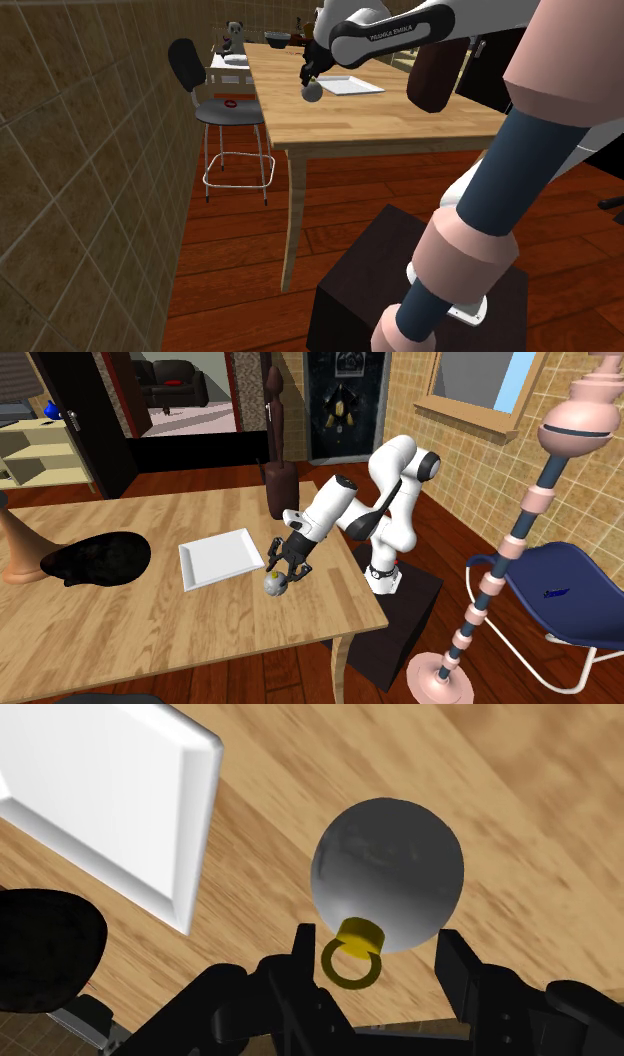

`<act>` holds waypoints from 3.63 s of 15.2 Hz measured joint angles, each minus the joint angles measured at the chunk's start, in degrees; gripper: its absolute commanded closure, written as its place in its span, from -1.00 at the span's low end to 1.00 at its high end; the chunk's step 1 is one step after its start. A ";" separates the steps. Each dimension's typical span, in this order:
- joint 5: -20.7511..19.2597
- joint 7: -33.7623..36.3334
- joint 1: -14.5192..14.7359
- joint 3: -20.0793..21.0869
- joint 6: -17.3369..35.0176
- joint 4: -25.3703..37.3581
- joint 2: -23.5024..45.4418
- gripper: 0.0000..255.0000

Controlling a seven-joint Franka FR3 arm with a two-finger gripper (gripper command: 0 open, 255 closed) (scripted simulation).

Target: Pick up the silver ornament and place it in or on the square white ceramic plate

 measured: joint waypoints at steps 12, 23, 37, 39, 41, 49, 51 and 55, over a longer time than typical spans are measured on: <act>1.00 -1.39 0.23 -0.30 -3.11 2.74 -0.05 1.00; 2.92 -4.22 0.78 -0.47 -10.85 10.95 0.21 1.00; 10.19 -21.81 -2.76 -11.07 -10.48 21.84 8.20 1.00; 11.65 -24.45 -3.37 -12.40 -10.82 24.34 10.06 1.00; 13.65 -27.77 -4.29 -14.06 -10.89 27.15 12.47 1.00; 19.35 -36.21 -7.26 -17.54 -10.44 33.85 19.26 1.00; 19.27 -36.09 -7.21 -17.50 -9.02 32.31 19.12 1.00; 19.16 -36.04 -7.21 -17.51 -5.71 28.54 18.66 1.00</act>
